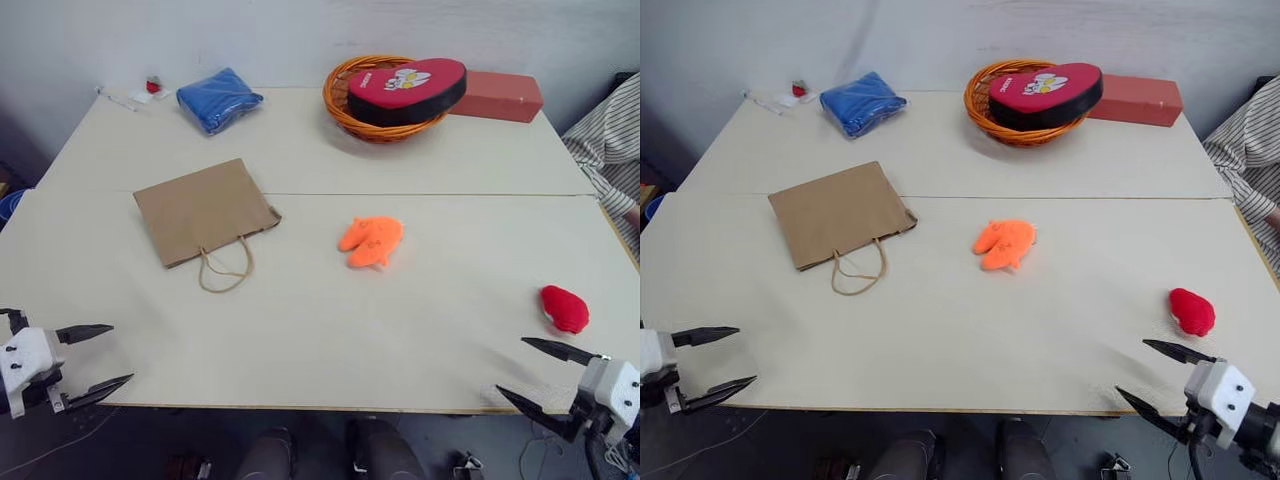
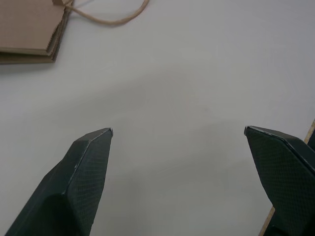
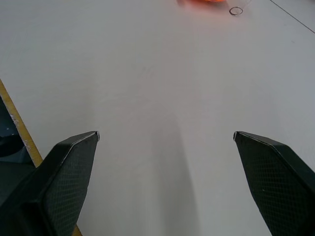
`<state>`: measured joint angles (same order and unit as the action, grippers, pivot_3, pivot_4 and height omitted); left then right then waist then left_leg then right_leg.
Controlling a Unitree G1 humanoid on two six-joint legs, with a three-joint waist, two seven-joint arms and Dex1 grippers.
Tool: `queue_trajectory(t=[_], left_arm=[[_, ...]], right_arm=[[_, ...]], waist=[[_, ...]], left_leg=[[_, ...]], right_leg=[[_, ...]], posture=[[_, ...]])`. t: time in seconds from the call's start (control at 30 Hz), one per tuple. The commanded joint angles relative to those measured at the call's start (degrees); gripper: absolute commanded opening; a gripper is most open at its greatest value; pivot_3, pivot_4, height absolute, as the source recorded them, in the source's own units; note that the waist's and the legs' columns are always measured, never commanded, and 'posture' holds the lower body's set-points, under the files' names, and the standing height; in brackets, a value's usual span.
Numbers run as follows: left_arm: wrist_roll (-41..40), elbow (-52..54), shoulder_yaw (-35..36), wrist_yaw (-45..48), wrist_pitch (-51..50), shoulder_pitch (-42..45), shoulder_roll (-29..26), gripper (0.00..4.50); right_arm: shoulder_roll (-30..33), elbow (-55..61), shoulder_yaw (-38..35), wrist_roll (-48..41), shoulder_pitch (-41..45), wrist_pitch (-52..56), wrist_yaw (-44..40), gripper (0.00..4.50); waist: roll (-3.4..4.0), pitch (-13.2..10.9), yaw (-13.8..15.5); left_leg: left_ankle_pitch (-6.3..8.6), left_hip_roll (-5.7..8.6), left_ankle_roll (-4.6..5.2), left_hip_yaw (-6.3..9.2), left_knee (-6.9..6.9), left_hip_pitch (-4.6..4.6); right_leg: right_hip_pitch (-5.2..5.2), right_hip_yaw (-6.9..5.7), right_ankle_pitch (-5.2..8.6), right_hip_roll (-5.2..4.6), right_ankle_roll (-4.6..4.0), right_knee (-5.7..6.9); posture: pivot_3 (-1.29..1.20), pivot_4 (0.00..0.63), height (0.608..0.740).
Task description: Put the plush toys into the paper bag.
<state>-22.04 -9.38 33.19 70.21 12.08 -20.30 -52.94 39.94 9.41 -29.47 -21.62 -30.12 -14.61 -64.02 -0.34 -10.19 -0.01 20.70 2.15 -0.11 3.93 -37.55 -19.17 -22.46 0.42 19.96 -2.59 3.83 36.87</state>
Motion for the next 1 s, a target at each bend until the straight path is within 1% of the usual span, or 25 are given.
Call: queue_trajectory(t=[0.03, 0.17, 0.2, 0.27, 0.37, 0.47, 0.5, 0.57, 0.63, 0.77, 0.87, 1.0], left_arm=[[-1.08, 0.49, 1.80, 0.62, -1.93, -0.50, -1.34, 4.50], [-4.63, 4.04, 1.35, 1.27, -8.54, 1.33, -1.80, 4.50], [-6.22, 5.02, 0.77, 0.96, -12.35, 2.84, -2.38, 4.50], [-10.84, 7.03, -0.62, 0.80, -22.75, 6.62, -4.73, 4.50], [-13.20, 8.07, -2.74, -2.72, -28.99, 15.47, -5.00, 4.50], [-8.72, 7.39, -8.81, -3.89, -26.73, 25.12, -4.71, 4.50], [-7.63, 6.95, -10.43, -3.81, -26.22, 27.13, -4.59, 4.50], [-2.29, 4.67, -18.09, -3.01, -22.30, 35.06, -3.24, 4.50], [3.01, 0.74, -24.63, -0.47, -17.20, 41.02, -2.55, 4.50], [10.89, -11.81, -33.57, 3.28, -8.65, 51.41, 0.40, 4.50], [15.05, -20.93, -37.17, 3.96, -3.96, 58.26, 2.70, 4.50], [17.35, -28.33, -38.95, 4.78, 1.37, 62.46, 5.20, 4.50]], right_arm=[[0.25, 1.55, 0.97, 0.05, 0.17, 0.45, 0.90, 4.46], [-0.03, 2.97, 2.93, -0.87, 0.47, 2.78, 1.94, 4.46], [-0.56, 4.00, 3.44, -1.42, 0.71, 3.15, 2.48, 4.46], [-2.26, 7.87, 4.76, -2.98, 1.82, 4.06, 4.65, 4.46], [-4.08, 13.66, 6.42, -5.14, 3.43, 6.95, 7.93, 4.46], [-6.34, 18.24, 8.28, -6.07, 6.39, 9.69, 12.69, 4.46], [-6.85, 19.16, 8.74, -6.11, 7.05, 9.99, 13.55, 4.46], [-8.36, 21.97, 10.90, -6.65, 9.51, 10.99, 15.85, 4.46], [-9.34, 24.04, 13.11, -6.55, 11.68, 12.12, 17.80, 4.46], [-10.25, 26.64, 16.78, -6.02, 13.78, 13.96, 19.88, 4.46], [-10.37, 27.78, 17.93, -5.26, 13.78, 14.81, 21.36, 4.46], [-10.35, 28.35, 18.21, -4.31, 13.67, 15.36, 23.18, 4.46]], waist=[[0.00, 0.00, -0.04], [-0.01, 0.00, -0.07], [-0.02, 0.00, 0.03], [-0.05, 0.00, 0.41], [0.11, -0.02, 0.67], [0.16, 0.01, 0.75], [0.13, 0.02, 0.71], [0.15, 0.02, 0.70], [0.14, 0.02, 0.69], [0.14, 0.02, 0.02], [0.09, 0.01, -0.06], [0.07, 0.02, -0.13]], left_leg=[[-0.02, 0.00, -0.03, 0.00, 0.02, 0.00], [-0.02, 0.00, -0.03, 0.00, -0.02, 0.00], [-0.02, 0.00, -0.02, 0.00, -0.03, -0.01], [-0.02, 0.00, -0.03, 0.05, -0.08, -0.02], [-0.05, 0.01, -0.08, 0.14, -0.18, -0.04], [-0.06, 0.05, -0.12, 0.14, -0.24, -0.04], [-0.08, 0.05, -0.15, 0.14, -0.25, -0.06], [-0.11, 0.06, -0.19, 0.13, -0.29, -0.09], [-0.11, 0.06, -0.20, 0.13, -0.40, -0.15], [-0.12, 0.07, -0.21, 0.06, -0.47, -0.18], [-0.12, 0.07, -0.21, 0.07, -0.55, -0.33], [-0.13, 0.08, -0.19, 0.07, -0.69, -0.50]], right_leg=[[-0.01, -0.01, 0.00, 0.01, 0.00, 0.00], [0.01, 0.01, 0.00, 0.01, 0.00, 0.03], [0.01, 0.01, 0.00, 0.01, 0.00, 0.03], [0.02, -0.03, 0.00, 0.01, 0.00, 0.06], [0.03, -0.07, 0.00, 0.02, 0.00, 0.17], [0.01, -0.06, 0.00, 0.00, 0.00, 0.23], [-0.01, -0.07, 0.00, 0.01, 0.01, 0.24], [-0.04, -0.06, -0.01, 0.04, 0.01, 0.24], [-0.06, -0.07, -0.01, 0.08, 0.02, 0.26], [-0.15, -0.03, -0.02, 0.12, 0.04, 0.36], [-0.28, -0.04, -0.01, 0.15, 0.04, 0.49], [-0.40, -0.05, -0.02, 0.13, 0.04, 0.72]], posture=[[0.00, 0.150, 0.740], [0.00, 0.150, 0.740], [0.00, 0.150, 0.740], [0.00, 0.150, 0.740], [0.00, 0.150, 0.740], [0.00, 0.150, 0.740], [0.00, 0.150, 0.740], [0.00, 0.150, 0.740], [0.00, 0.150, 0.740], [0.00, 0.150, 0.740], [0.00, 0.150, 0.740], [0.00, 0.150, 0.740]])
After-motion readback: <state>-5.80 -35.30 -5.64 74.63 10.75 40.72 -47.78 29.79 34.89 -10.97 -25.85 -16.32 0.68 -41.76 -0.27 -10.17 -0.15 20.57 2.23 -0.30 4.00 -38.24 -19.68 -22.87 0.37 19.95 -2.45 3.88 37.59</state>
